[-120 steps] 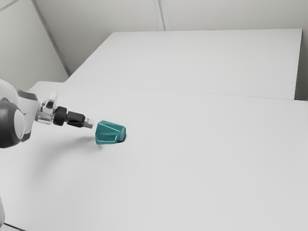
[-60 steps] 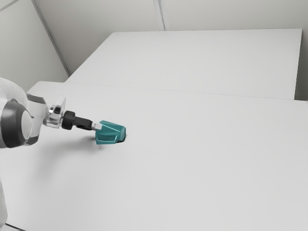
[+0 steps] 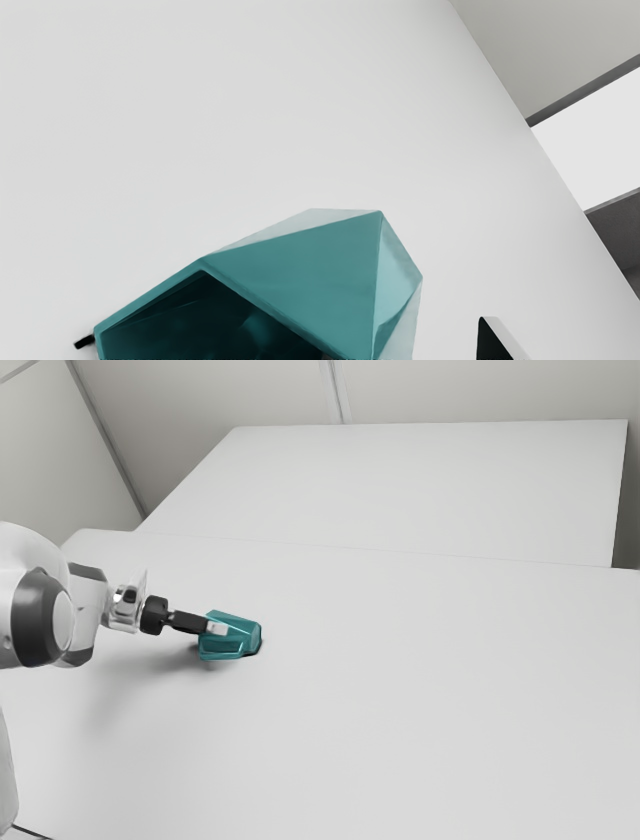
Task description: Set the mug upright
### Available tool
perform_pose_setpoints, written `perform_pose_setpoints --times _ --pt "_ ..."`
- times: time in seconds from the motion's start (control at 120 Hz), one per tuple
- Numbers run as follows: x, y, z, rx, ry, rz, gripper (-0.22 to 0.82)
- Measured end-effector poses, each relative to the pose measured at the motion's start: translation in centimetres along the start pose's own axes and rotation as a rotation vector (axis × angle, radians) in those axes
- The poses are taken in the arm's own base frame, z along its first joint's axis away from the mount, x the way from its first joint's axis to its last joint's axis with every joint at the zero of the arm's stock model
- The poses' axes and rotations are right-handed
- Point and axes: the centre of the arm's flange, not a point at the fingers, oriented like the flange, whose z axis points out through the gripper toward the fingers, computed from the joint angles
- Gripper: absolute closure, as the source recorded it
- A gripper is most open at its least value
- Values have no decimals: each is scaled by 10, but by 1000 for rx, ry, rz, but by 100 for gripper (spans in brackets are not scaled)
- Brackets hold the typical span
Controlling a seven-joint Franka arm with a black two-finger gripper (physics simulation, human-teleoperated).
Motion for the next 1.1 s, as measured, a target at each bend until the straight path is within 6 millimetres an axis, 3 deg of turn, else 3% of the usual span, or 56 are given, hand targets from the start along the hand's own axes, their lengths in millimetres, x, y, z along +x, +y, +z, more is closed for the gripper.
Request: perform_pose_setpoints --times 0.108,0.225,0.692,0.858,1.1 --pt "-2 -2 0 1 1 2 59" --pt "-2 -2 1 1 4 5 68" --pt "7 7 7 -44 39 33 77" --pt "28 30 5 -78 72 89 77" --pt "74 87 19 -51 27 219 77"
